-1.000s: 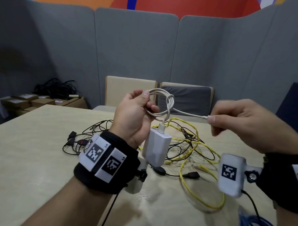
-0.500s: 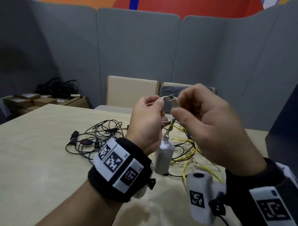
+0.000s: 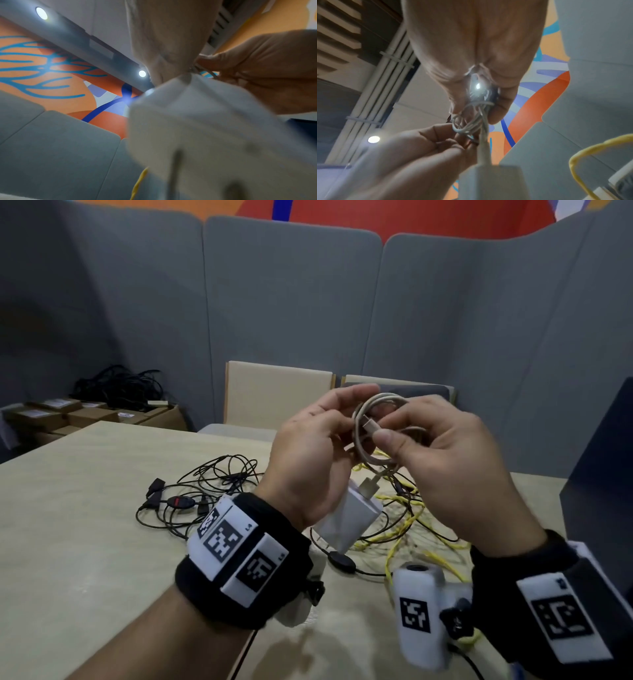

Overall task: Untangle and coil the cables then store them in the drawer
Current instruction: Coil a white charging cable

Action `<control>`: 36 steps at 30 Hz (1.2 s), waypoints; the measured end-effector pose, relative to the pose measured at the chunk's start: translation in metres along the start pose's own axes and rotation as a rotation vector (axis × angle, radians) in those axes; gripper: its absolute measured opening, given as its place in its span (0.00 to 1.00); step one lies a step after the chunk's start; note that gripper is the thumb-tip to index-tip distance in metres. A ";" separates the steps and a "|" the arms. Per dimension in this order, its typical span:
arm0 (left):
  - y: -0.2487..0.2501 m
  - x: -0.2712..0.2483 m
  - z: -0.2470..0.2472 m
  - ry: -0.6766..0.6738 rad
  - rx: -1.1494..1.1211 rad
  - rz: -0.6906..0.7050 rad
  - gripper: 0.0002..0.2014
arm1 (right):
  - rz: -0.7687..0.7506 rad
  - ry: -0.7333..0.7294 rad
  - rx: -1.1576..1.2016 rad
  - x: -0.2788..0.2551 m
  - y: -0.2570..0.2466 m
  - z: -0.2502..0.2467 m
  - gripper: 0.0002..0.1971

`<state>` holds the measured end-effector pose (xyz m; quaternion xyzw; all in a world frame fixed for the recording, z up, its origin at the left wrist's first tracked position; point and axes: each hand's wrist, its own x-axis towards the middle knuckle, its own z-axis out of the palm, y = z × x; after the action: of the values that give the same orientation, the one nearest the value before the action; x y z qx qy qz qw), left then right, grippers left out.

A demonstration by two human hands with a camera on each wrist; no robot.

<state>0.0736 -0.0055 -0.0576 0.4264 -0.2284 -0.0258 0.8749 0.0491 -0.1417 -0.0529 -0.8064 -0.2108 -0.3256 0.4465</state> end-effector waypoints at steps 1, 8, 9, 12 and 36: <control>0.000 0.000 -0.001 -0.036 0.004 -0.015 0.20 | 0.021 -0.001 0.007 0.001 0.001 -0.002 0.07; -0.006 -0.001 -0.007 -0.201 -0.006 0.008 0.18 | 0.090 -0.028 0.047 0.003 0.006 -0.015 0.05; -0.007 -0.001 -0.008 -0.193 0.001 0.019 0.17 | 0.091 -0.039 0.052 0.003 0.006 -0.015 0.04; -0.007 -0.002 -0.006 -0.186 0.060 0.055 0.14 | 0.108 -0.039 0.077 0.003 0.003 -0.013 0.06; 0.006 -0.001 -0.005 0.071 0.253 -0.012 0.08 | -0.071 -0.262 -0.133 -0.001 0.007 -0.006 0.18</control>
<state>0.0741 0.0026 -0.0562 0.5353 -0.1960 0.0132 0.8215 0.0503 -0.1503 -0.0552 -0.8617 -0.2739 -0.2462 0.3491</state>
